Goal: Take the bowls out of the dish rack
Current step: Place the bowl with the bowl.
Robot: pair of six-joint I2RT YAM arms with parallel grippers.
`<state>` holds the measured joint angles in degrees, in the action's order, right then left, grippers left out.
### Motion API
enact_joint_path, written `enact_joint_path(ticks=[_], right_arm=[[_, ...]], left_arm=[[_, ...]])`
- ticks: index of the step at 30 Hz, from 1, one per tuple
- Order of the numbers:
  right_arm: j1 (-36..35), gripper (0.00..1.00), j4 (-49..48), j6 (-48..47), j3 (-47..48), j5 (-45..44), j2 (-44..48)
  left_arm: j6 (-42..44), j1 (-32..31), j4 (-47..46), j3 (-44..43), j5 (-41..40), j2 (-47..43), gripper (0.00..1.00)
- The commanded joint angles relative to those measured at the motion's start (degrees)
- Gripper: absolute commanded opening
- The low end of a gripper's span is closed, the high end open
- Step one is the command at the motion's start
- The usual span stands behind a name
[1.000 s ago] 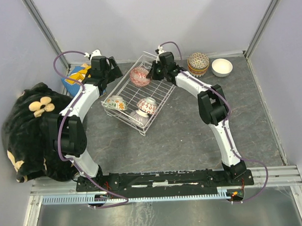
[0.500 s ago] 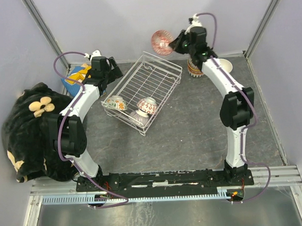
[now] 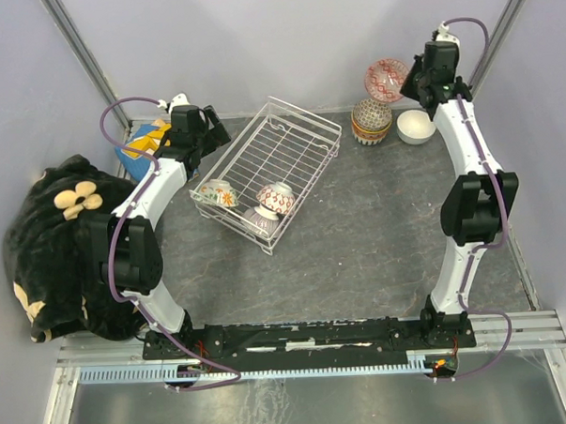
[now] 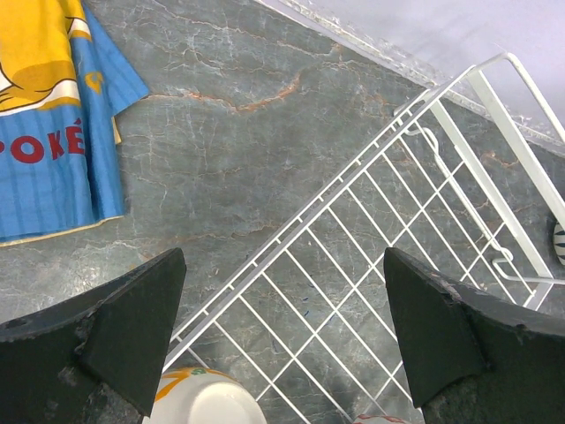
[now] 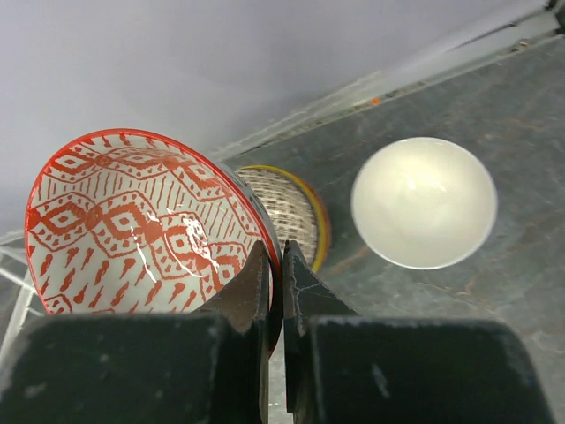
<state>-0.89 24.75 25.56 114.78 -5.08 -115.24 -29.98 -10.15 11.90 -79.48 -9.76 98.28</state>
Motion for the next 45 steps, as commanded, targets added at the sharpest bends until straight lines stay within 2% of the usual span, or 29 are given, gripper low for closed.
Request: enact_joint_path(ticks=[1,20,45], right_arm=[[2.9,0.01,-0.26,-1.45,0.12,-0.65,1.48],[13.35,0.01,6.01,-1.16,7.5,2.52,-12.69],[14.22,0.01,8.41,0.11,14.0,4.37,-21.13]], left_arm=[[-1.58,-0.16,-2.22,-1.65,0.66,-1.52,0.99],[-1.49,-0.17,-1.27,-1.96,-0.15,-2.29,0.99],[-1.84,-0.24,-1.27,-2.46,0.34,-1.89,0.99]])
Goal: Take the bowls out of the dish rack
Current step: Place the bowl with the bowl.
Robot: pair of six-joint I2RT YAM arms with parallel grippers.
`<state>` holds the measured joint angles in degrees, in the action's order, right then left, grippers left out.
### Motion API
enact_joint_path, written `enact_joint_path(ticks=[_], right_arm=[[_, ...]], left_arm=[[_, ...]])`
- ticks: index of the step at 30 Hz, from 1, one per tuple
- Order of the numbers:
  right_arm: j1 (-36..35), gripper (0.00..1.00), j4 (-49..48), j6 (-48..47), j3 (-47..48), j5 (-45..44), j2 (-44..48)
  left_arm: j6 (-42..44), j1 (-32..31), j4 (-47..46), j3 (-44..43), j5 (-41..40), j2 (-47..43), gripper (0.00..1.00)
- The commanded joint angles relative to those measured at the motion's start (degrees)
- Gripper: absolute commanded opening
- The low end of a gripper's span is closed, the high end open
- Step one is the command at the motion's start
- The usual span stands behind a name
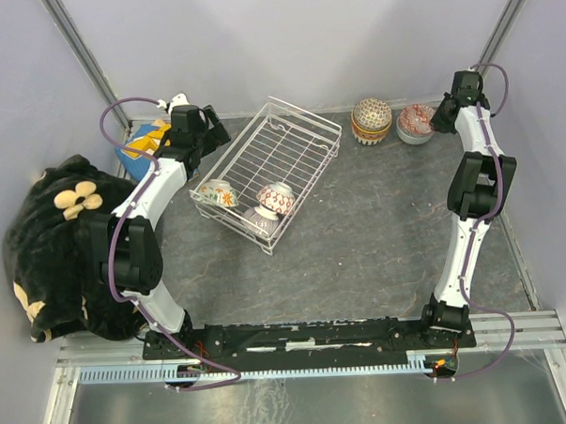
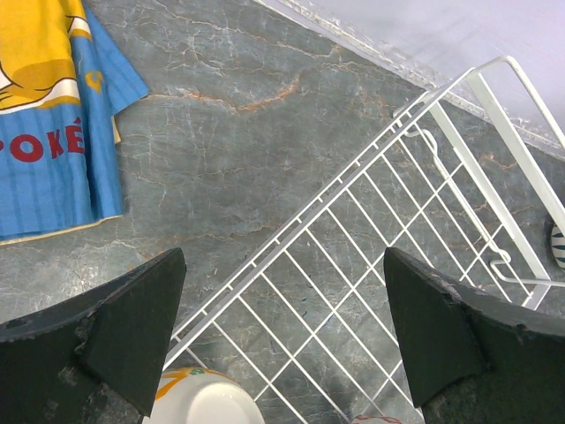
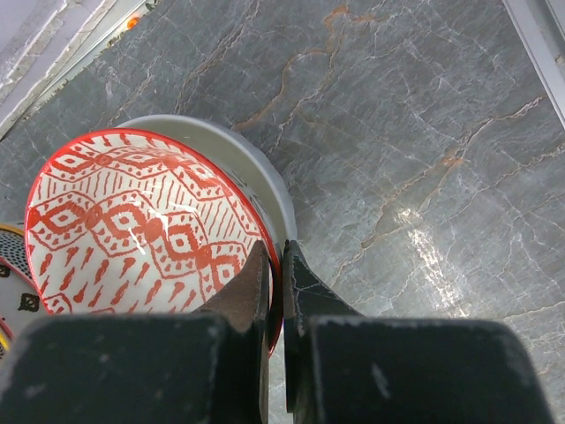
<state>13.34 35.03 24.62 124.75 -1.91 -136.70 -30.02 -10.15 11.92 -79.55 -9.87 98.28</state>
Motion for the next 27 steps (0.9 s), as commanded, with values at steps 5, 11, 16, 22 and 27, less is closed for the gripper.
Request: enact_joint_path(ticks=[5,11,16,22,27], right_arm=[[-0.05,0.02,-1.37,0.94,4.03,1.35,-0.02],[-0.04,0.14,-0.75,0.62,3.97,1.53,-0.56],[-0.07,0.19,-0.74,0.77,3.46,1.91,-0.74],[-0.11,0.26,-0.86,0.6,2.82,2.34,-0.25],[-0.09,0.38,-2.75,0.52,0.44,2.26,1.87]], left_arm=[[-1.71,-0.28,-1.36,-2.54,0.42,-1.77,0.99],[-1.62,-0.23,-1.35,-2.8,0.49,-1.49,0.99],[-1.58,-0.25,-1.3,-3.11,0.59,-1.26,0.99],[-1.57,-0.23,-1.35,-3.17,0.57,-1.24,0.99],[-1.62,-0.26,-1.33,-3.07,0.67,-1.33,0.99]])
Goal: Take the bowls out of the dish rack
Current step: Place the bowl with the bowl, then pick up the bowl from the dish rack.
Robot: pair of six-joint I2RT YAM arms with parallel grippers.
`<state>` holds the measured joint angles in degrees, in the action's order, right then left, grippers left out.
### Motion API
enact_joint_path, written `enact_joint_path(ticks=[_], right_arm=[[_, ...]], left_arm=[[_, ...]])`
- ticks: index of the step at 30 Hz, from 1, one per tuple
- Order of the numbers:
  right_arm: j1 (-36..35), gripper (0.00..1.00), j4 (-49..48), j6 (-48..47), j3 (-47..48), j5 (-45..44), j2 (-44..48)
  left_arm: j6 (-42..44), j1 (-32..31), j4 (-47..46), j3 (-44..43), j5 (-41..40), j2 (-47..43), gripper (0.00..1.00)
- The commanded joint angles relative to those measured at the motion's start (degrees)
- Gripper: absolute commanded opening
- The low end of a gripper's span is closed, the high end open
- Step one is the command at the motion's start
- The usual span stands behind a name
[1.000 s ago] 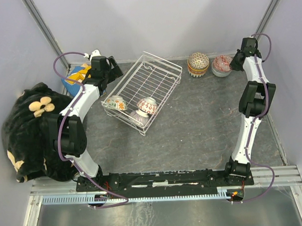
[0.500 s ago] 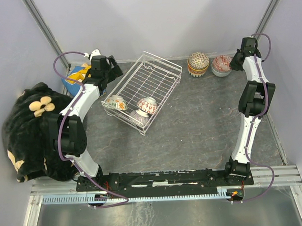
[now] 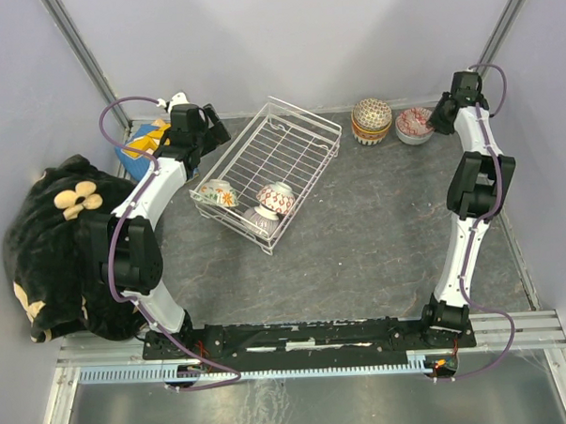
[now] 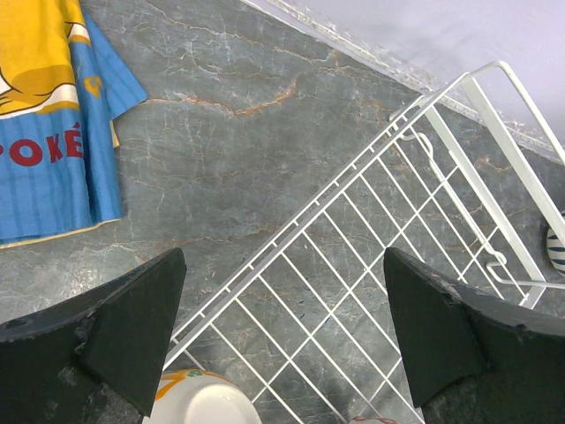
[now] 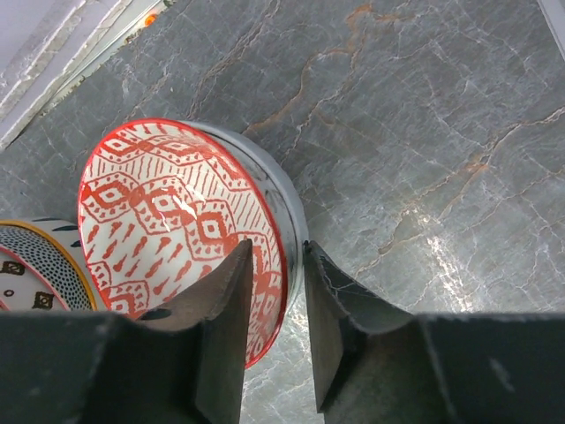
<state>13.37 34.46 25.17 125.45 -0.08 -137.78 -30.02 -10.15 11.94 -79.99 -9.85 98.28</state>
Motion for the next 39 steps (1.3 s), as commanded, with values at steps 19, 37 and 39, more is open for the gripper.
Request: enact_joint_path(ticks=[19,37,39], right_arm=[[-4.59,0.5,-11.96,-5.88,-20.83,-0.6,29.24],[-38.29,0.58,-27.78,-22.55,-42.4,11.37,42.05],[-41.62,0.58,-28.62,-24.74,-45.8,8.98,43.39]], left_arm=[[-2.48,-1.87,-1.42,-4.11,4.06,-2.16,0.99],[-8.64,-8.16,-2.28,-1.4,10.03,-2.83,0.99],[-9.47,-8.51,-2.32,-0.15,10.29,-3.2,0.99]])
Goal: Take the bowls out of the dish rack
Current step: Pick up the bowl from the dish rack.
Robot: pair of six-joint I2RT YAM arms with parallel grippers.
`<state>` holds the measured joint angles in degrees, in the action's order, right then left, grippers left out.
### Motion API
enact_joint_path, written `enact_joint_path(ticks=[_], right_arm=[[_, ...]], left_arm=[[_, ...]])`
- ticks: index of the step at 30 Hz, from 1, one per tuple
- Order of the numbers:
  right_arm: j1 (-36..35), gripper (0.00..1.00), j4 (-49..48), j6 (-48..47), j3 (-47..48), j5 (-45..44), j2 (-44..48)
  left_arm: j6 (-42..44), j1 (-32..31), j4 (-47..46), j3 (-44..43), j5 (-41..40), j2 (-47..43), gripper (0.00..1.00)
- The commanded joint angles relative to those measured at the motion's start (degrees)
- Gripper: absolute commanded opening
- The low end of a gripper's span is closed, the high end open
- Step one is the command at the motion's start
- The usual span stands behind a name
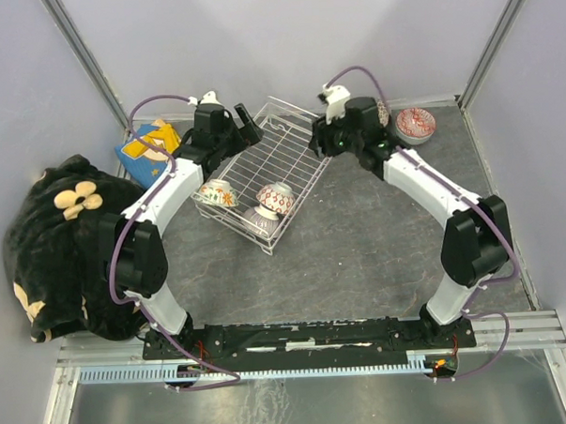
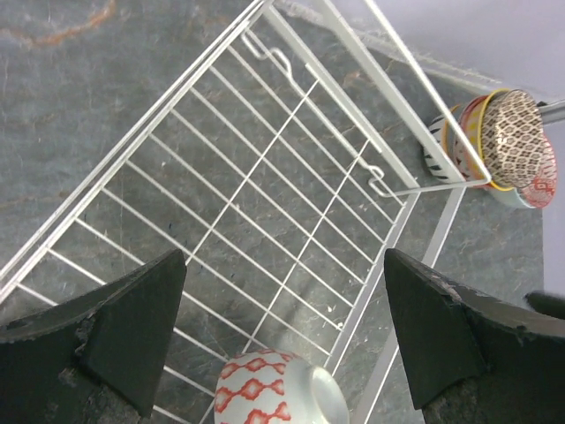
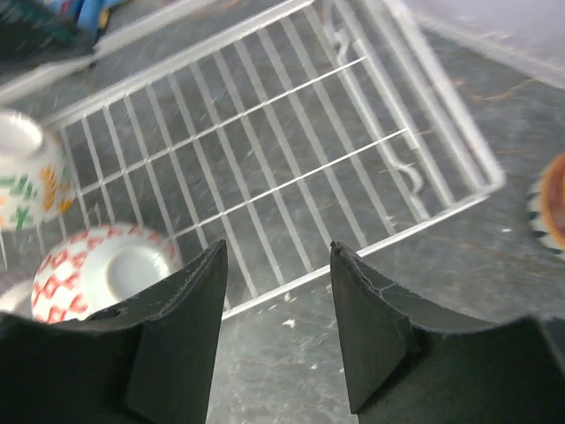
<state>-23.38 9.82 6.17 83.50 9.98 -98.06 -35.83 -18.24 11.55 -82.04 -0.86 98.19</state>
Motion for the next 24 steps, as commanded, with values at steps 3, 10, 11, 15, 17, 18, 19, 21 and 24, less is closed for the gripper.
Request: enact_joint_path(ticks=[3,10,11,15,17,18,19,21,24], right_arm=[[-9.28,0.59,-4.2,-8.54,-7.13,-3.73,5.9],[-15.87,0.59,-3.96,-10.09,-13.86,-5.67,10.61],[-16.72,0.59,-4.19,-10.57,-15.08,-5.98,11.16],[-18.96,0.61,-4.81,-12.26,-18.02,-6.6,12.13],[-19.61,0.62,-5.56,-12.73,-18.89,-6.64,11.98],[-19.99,0.63,-6.24,-13.2,-19.24,-6.71,11.89],[-20.4,0.64,-6.62,-13.53,-19.49,-6.85,11.55],[-21.0,0.65,-6.44,-14.21,-18.84,-7.28,10.73],[-21.8,0.66,-6.13,-15.27,-18.05,-8.3,9.17]], left_arm=[[-4.85,-1.12,-3.03,4.45,2.58,-4.27,0.99],[-5.4,-3.78,-4.74,8.9,4.35,-6.41,0.99],[-5.57,-4.06,-5.05,9.51,4.72,-6.51,0.99],[-6.32,-4.65,-6.51,11.28,5.82,-6.75,0.99],[-6.43,-5.01,-6.67,11.65,6.36,-6.37,0.99],[-6.51,-5.12,-6.89,11.89,6.57,-6.29,0.99],[-6.59,-5.29,-7.06,12.25,6.78,-6.13,0.99],[-6.66,-5.44,-7.28,12.62,6.84,-5.86,0.99],[-6.77,-5.44,-7.42,12.85,7.24,-5.28,0.99]])
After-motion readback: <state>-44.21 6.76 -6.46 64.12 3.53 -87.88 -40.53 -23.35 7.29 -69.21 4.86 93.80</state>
